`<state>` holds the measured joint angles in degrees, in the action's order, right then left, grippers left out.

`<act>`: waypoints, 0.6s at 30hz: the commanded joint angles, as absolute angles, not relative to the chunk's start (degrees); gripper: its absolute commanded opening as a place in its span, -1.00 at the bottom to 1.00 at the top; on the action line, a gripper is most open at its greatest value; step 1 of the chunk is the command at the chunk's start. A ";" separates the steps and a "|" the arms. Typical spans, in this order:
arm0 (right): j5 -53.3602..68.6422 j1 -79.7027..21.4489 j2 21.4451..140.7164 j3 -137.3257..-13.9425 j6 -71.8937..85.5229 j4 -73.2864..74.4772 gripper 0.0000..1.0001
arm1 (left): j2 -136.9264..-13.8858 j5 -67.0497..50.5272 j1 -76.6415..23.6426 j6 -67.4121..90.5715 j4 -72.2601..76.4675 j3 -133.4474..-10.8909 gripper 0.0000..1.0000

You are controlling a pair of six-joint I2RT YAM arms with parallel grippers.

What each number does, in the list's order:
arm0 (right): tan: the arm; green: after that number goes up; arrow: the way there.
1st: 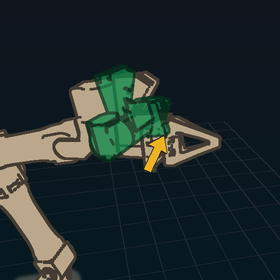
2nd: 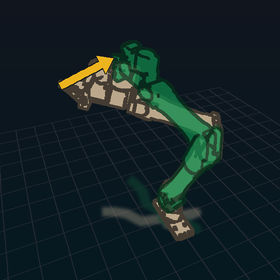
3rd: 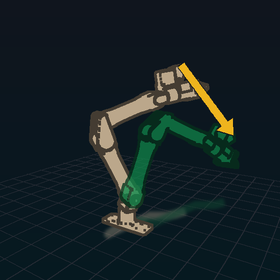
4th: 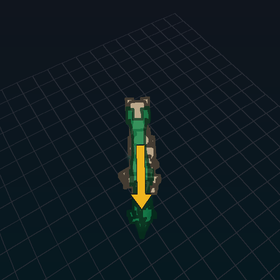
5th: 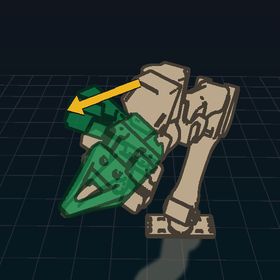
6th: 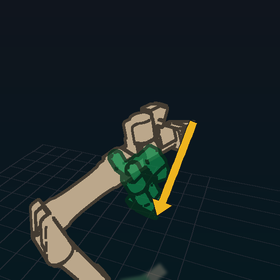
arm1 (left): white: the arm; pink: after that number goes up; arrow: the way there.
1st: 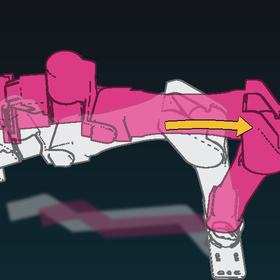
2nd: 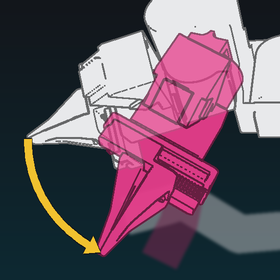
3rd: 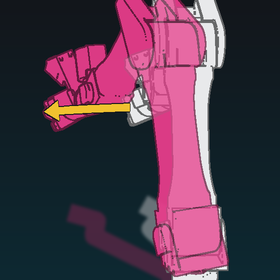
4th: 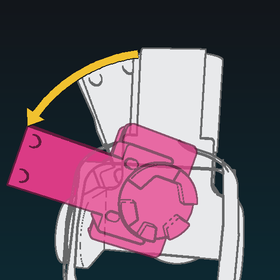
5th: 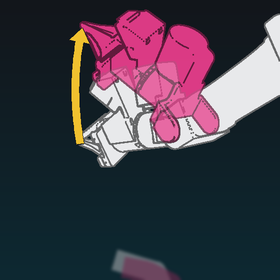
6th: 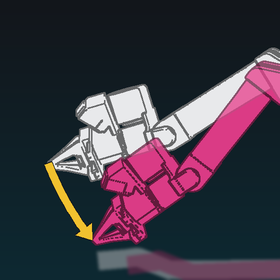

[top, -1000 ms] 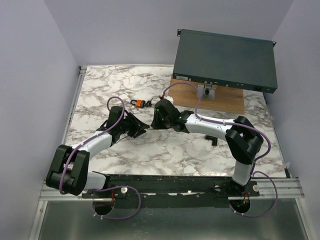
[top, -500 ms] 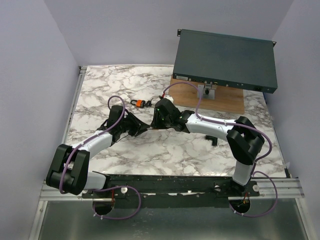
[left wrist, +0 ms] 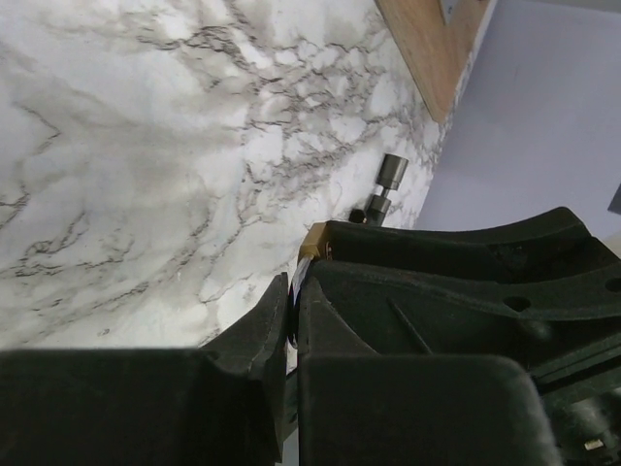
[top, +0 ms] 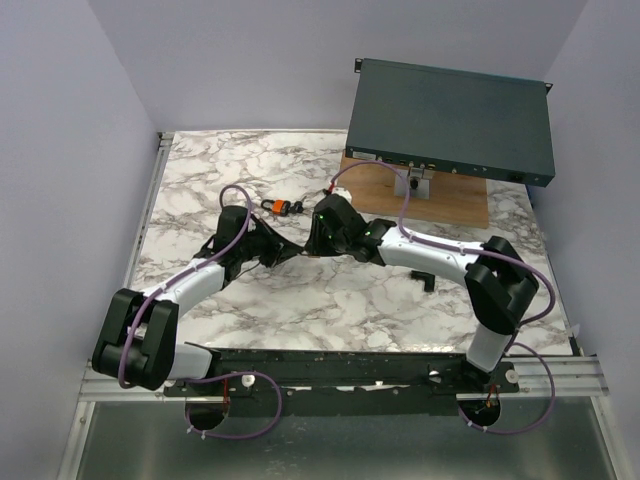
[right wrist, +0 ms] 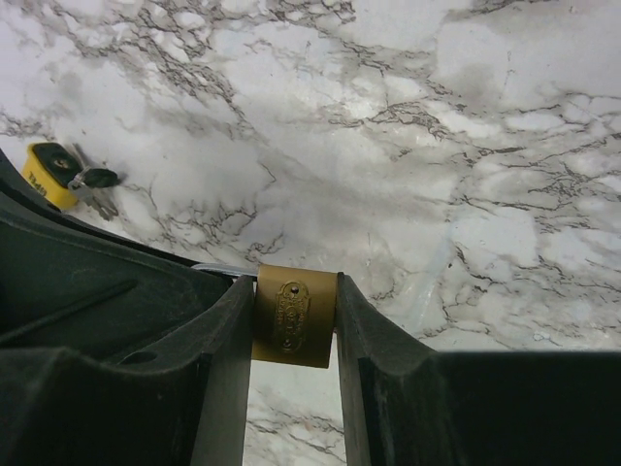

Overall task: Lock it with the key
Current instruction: Pick up the lock from the center of the board.

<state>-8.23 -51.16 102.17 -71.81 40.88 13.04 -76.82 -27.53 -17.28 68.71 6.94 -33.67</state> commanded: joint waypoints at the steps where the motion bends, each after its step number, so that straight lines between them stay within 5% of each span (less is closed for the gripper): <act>1: -7.96 -51.23 95.17 -71.05 39.18 11.60 -0.28 | -72.64 -29.75 -17.40 61.67 4.35 -37.01 -1.00; 9: -5.98 -51.25 84.62 -68.11 36.11 10.47 0.36 | -59.80 -30.81 -17.40 53.54 -1.07 -39.79 -1.00; 18: 3.37 -51.24 66.00 -64.92 23.51 4.68 0.69 | -48.33 -38.68 -17.44 44.48 -13.74 -54.40 -1.00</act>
<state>-3.86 -51.00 73.87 -66.30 32.25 9.78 -53.25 -31.75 -17.28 50.83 -7.79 -45.19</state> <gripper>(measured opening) 0.820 0.015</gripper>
